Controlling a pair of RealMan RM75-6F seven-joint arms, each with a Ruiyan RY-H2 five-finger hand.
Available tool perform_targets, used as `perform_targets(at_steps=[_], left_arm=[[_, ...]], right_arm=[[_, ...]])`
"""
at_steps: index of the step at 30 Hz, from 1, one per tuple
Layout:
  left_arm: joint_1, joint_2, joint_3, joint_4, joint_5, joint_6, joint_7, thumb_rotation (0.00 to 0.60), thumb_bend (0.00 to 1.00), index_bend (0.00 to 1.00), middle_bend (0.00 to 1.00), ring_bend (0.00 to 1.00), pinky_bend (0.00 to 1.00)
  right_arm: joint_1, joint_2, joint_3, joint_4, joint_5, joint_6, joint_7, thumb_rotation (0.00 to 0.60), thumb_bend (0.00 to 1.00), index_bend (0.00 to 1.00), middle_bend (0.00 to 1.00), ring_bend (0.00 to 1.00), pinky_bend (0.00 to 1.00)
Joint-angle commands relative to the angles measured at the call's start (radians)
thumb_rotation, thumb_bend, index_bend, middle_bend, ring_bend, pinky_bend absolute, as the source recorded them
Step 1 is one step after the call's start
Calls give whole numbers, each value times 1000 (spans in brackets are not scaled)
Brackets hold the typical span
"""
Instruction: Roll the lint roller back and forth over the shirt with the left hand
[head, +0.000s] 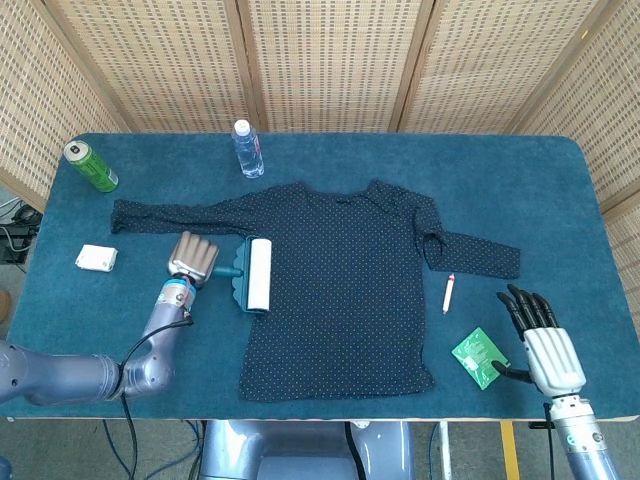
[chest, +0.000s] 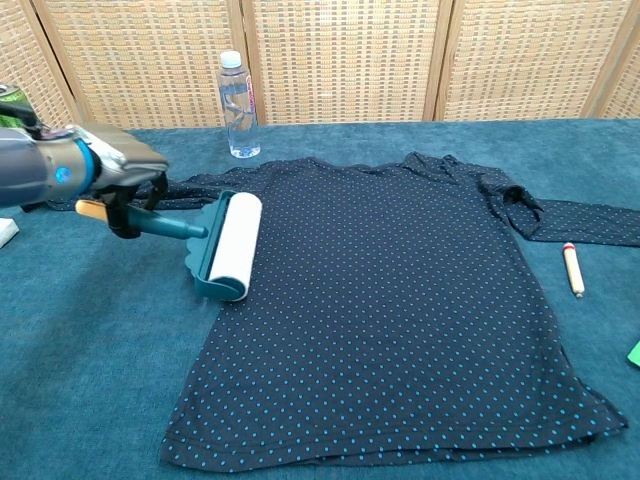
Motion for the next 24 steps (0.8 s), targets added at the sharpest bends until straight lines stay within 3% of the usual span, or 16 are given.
perform_targets(at_steps=[1,3,6,8,11,14,17,24], left_arm=[[38,43,13,-26,63,6,-57,600,528,867,860,706,623],[58,62,19,-35,112,11,-91,600,487,828,801,671,573],[93,89,39,-47,160,27,-123,600,425,629,614,541,454],[104,102,47,-56,163,24,-127,600,374,346,339,319,295],[121,126,49,-62,163,-1,-149,600,288,104,31,31,45],[135,133,45,-57,186,-10,-180,600,245,22,0,0,0],[164,139,38,-49,241,-9,-241,600,237,2,0,0,0],[303,164,37,-86,520,103,-489,600,236,0,0,0,0]], right_arm=[[-4,0,-7,-10,-17,14,-13,600,31,0,0,0,0],[-7,0,-11,-15,-25,21,-21,600,30,0,0,0,0],[-11,-1,-14,-21,-38,35,-34,600,30,0,0,0,0],[-13,-1,-15,-24,-41,40,-39,600,30,0,0,0,0],[-14,-2,-15,-26,-44,44,-46,600,30,0,0,0,0],[-15,-2,-16,-26,-45,46,-49,600,30,0,0,0,0],[-16,-3,-17,-27,-48,48,-52,600,30,0,0,0,0],[-15,-5,-17,-23,-48,46,-59,600,30,0,0,0,0]])
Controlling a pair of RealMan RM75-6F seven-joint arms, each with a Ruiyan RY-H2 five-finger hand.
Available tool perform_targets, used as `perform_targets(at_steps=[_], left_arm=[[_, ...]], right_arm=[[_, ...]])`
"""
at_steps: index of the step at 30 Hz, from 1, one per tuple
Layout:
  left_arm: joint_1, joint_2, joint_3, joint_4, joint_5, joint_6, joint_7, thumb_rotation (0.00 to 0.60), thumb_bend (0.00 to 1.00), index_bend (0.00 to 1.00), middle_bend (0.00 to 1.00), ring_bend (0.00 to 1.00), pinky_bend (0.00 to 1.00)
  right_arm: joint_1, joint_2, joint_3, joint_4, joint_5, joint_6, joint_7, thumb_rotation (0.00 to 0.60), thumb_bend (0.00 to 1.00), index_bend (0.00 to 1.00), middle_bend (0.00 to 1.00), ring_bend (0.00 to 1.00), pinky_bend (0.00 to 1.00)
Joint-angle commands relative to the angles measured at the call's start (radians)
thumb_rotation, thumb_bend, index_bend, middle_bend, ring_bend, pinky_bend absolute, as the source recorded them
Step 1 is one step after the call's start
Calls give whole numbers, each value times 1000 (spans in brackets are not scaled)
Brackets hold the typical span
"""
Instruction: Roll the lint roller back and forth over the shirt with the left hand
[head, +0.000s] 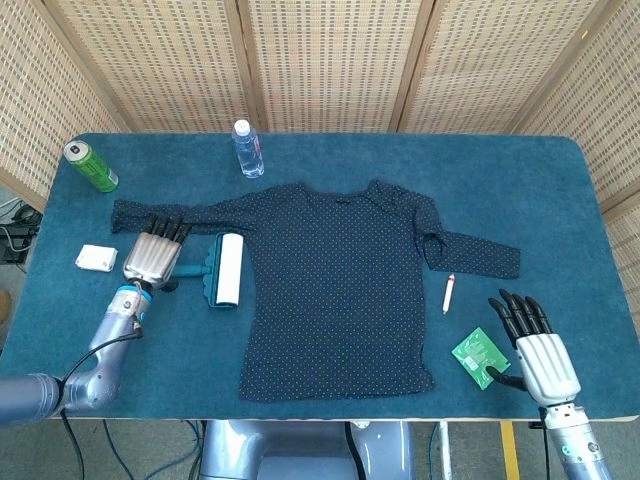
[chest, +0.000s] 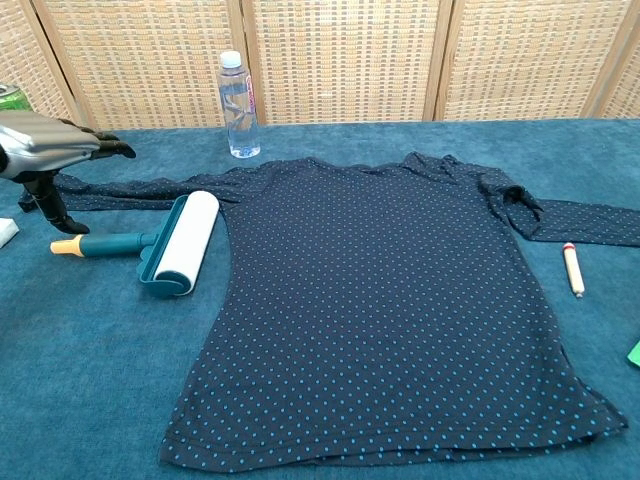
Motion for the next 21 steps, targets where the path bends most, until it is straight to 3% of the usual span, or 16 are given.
perform_targets(at_steps=[1,6,12,15,21], left_arm=[[116,19,5,-33,209,110,-179,600,236,0,0,0,0],[299,-3,67,-26,491,342,-398,600,236,0,0,0,0],[478,-52,107,51,660,552,-515,600,236,0,0,0,0],[533,-57,117,73,699,598,-529,600,227,0,0,0,0],[628,-31,149,90,750,625,-552,600,91,0,0,0,0]], right_arm=[[0,-1,2,1,4,-2,-1,600,30,0,0,0,0],[1,-4,9,9,14,-3,-1,600,30,0,0,0,0],[0,-6,16,15,25,-1,-3,600,30,0,0,0,0],[-1,-6,20,15,29,3,-3,600,30,0,0,0,0],[-6,-2,30,14,38,16,-3,600,30,0,0,0,0]])
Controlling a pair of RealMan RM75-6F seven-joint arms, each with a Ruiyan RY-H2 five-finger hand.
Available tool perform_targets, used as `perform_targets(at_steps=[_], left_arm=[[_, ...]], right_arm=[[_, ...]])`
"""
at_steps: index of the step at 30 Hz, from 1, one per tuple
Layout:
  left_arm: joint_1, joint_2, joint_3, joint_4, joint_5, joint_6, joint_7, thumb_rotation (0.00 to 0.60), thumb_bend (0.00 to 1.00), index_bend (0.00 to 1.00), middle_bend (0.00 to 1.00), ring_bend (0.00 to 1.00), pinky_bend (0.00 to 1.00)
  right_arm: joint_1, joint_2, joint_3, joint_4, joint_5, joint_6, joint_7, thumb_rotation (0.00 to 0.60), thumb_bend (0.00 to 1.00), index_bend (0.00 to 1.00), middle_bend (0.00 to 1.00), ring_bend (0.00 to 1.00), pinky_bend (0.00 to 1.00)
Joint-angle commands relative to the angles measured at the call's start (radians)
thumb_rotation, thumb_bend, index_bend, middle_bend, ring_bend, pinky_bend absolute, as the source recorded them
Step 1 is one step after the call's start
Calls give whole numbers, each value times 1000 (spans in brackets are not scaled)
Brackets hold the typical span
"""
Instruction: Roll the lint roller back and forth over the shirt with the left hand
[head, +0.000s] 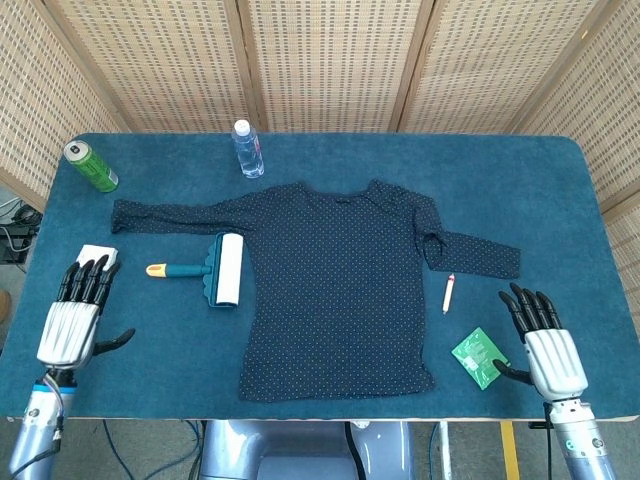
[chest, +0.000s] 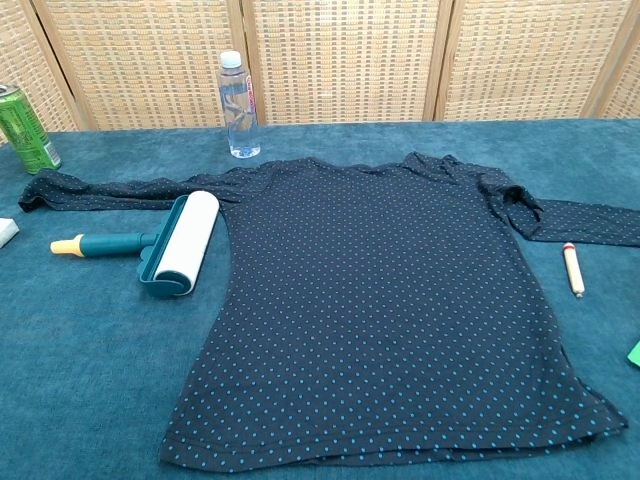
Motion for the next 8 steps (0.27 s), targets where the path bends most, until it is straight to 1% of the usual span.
perform_targets(at_steps=[1,4,8], left_arm=[[43,20,16,12,27,10,4,600,70,0,0,0,0],[58,41,10,-7,43,-1,27,600,28,0,0,0,0],[65,52,-1,-18,63,-24,40,600,27,0,0,0,0]], right_arm=[[-2,2,3,-1,4,4,3,600,30,0,0,0,0],[-3,6,5,0,1,9,7,600,30,0,0,0,0],[-3,6,4,1,-5,12,9,600,30,0,0,0,0]])
